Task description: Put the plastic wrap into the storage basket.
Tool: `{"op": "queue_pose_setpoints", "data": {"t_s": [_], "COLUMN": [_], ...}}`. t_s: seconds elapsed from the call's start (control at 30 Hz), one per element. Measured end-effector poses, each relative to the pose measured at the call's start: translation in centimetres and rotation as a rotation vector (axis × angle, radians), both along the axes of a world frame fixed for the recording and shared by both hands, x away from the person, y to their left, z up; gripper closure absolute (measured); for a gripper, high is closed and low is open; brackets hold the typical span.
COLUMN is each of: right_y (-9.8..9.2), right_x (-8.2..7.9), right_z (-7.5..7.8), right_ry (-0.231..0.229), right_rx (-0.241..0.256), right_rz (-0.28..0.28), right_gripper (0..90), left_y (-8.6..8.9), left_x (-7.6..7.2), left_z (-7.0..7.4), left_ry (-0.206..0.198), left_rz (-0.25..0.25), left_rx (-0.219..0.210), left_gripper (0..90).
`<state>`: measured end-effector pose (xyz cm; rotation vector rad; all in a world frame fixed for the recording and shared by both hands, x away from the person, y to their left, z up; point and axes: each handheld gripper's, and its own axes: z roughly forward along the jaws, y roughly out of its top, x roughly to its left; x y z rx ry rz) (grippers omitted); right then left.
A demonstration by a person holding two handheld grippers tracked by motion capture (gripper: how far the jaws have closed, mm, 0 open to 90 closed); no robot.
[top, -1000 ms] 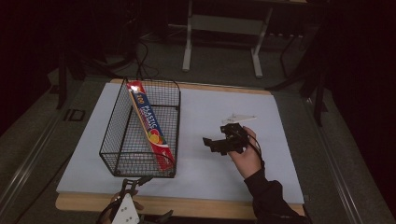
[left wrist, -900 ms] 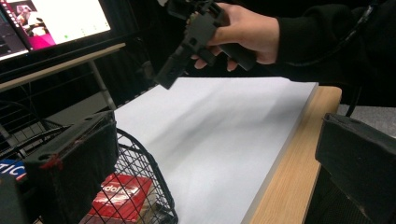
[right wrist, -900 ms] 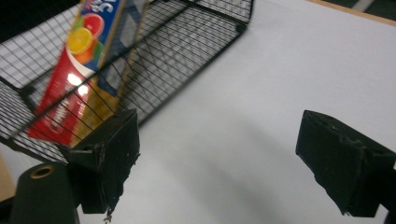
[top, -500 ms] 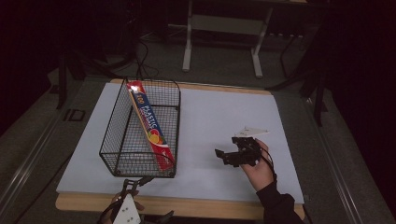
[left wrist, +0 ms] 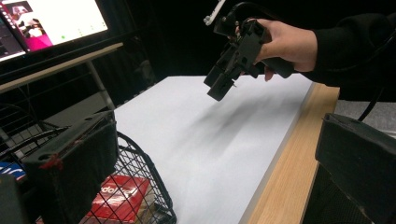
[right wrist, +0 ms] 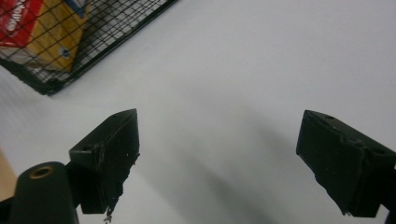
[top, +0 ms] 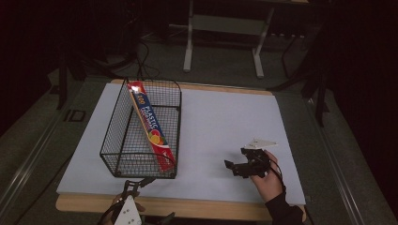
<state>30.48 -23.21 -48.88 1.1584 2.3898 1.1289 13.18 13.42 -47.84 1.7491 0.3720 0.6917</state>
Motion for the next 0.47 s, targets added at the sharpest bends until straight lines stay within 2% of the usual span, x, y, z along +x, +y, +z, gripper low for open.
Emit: {"op": "queue_pose_setpoints", "data": {"t_s": [0.17,0.3,0.47], "right_y": [-0.13,-0.14,0.08], "right_x": [0.08,0.2,0.3], "right_z": [-0.06,-0.32,-0.68], "right_ry": [-0.032,-0.024,-0.014], "right_rx": [0.006,0.032,0.027], "right_rz": [-0.006,-0.003,0.006], "right_gripper": [13.2,13.2,13.3], "left_y": [0.08,0.12,0.13], "left_x": [0.04,0.02,0.01], "left_z": [-0.01,0.0,0.02], "left_ry": [0.001,0.0,-0.001], "left_rz": [-0.003,-0.003,-0.003], "left_rx": [0.004,0.002,0.001], "left_gripper": [0.1,0.1,0.1]}}
